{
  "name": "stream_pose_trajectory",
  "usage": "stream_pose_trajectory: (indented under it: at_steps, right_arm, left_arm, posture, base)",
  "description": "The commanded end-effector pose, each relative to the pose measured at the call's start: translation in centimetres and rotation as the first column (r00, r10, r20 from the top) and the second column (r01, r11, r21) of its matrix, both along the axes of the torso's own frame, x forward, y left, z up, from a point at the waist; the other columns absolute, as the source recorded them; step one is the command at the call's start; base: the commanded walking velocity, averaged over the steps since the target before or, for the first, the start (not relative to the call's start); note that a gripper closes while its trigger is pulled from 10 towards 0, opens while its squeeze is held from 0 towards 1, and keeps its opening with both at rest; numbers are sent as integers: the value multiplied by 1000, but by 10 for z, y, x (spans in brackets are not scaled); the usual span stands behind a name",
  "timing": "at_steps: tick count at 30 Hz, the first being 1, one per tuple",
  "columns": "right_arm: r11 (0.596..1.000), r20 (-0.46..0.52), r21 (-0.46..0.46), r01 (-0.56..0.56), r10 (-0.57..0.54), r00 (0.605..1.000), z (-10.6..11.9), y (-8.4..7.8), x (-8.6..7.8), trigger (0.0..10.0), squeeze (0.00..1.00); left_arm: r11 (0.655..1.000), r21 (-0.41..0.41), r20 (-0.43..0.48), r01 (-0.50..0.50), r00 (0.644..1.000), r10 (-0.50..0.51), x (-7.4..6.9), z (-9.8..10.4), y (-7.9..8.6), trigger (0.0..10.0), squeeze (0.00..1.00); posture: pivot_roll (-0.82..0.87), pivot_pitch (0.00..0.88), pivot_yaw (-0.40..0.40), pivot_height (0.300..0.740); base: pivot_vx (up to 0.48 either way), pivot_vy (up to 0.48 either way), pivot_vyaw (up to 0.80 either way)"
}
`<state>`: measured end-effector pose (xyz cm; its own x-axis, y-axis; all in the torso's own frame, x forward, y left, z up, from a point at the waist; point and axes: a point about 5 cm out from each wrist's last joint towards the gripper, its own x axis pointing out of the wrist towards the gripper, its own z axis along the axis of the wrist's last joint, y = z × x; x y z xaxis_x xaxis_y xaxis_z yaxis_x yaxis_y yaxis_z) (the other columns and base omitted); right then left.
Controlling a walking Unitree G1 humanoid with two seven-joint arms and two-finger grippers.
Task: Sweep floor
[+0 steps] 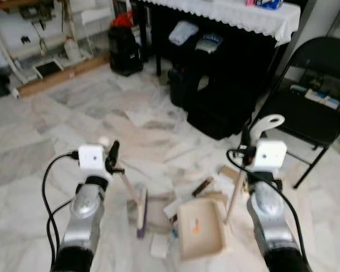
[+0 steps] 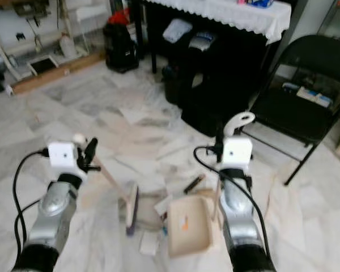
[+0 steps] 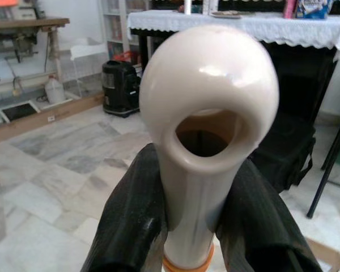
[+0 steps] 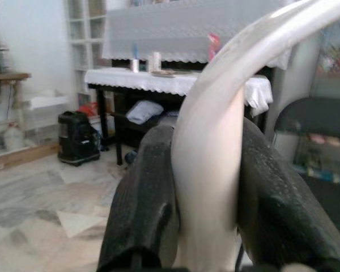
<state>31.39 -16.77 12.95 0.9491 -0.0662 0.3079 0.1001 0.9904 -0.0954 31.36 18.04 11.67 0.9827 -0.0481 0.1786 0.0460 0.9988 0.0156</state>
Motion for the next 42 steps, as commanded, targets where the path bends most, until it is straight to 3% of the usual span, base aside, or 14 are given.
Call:
stream_pose_trajectory:
  at_steps: [1, 10, 24, 42]
  right_arm:
    - [1000, 39, 4, 10, -11, 999, 9, -4, 1, 10000, 0]
    - [1000, 39, 3, 13, -13, 999, 9, -3, 1, 10000, 0]
    - [1000, 37, -4, 24, -23, 999, 8, -7, 0, 10000, 0]
    - [989, -40, -67, 136, -138, 990, -20, -27, -15, 10000, 0]
  left_arm:
    - [1000, 0, 52, 14, 999, -14, 3, 11, -5, 10000, 0]
    - [1000, -1, 56, 20, 998, -20, 4, 13, -5, 10000, 0]
    - [1000, 6, 57, 15, 998, -15, 4, 13, -3, 10000, 0]
    - [999, 38, 41, 19, 999, -21, 2, 11, 4, 10000, 0]
  posture:
    - [51, 91, 45, 740]
    - [50, 95, 51, 740]
    - [48, 110, 52, 740]
    - [43, 94, 57, 740]
  base:
    - [0, 315, -400]
    - [0, 312, -609]
    - [0, 66, 0]
    - [0, 0, 0]
